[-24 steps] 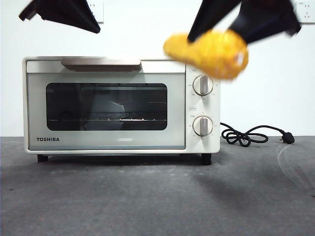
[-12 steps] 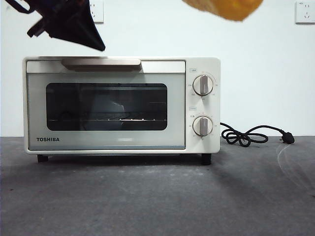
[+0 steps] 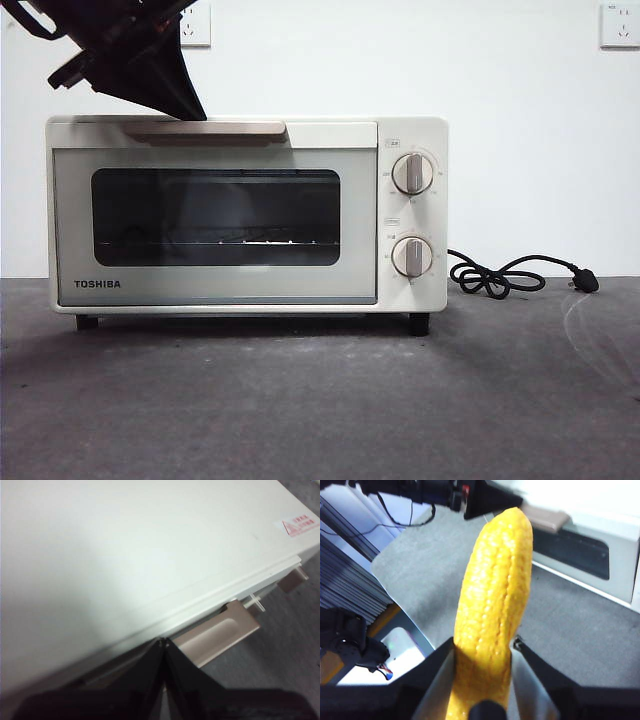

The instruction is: Take the corn from the table,put the corn in the oven

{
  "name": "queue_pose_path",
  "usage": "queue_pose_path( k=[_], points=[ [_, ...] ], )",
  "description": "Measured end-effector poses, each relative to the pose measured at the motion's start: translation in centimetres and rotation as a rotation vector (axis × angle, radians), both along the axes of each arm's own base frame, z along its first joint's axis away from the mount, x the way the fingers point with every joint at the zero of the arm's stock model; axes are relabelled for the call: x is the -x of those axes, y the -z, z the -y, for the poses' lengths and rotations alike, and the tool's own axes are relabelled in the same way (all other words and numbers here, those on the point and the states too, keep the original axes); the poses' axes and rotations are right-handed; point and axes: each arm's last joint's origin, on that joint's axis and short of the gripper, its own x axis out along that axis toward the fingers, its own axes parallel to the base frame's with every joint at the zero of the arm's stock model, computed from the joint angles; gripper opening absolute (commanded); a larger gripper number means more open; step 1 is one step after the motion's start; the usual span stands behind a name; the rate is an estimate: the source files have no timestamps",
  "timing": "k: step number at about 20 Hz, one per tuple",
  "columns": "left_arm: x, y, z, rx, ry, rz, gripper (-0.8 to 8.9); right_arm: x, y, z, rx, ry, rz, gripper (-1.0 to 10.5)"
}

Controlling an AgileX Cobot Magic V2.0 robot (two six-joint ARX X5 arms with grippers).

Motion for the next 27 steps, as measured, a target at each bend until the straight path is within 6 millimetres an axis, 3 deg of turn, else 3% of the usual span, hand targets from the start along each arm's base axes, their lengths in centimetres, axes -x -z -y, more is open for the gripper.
queue_pose_path(
  k=[8, 16, 22, 27],
  points=[
    [2.0, 0.7, 0.3, -0.054, 0.060, -0.182, -0.05, -0.1, -0.3, 0.1, 0.011, 0.026, 0.027, -0.1],
    [5.1, 3.2, 0.5, -0.195, 0.111, -0.443, -0.05, -0.1, -0.3, 0.1, 0.026, 0.052, 0.043, -0.1],
    [9.8, -1.8, -0.3, -0.100, 0.167, -0.204, -0.05, -0.9, 0.2, -0.7, 0.050, 0.032, 0.043, -0.1],
    [13.5, -4.8, -2.6, -0.031, 0.129, -0.033, -0.05, -2.7, 0.7, -3.3, 0.033, -0.030, 0.116, -0.1]
  ],
)
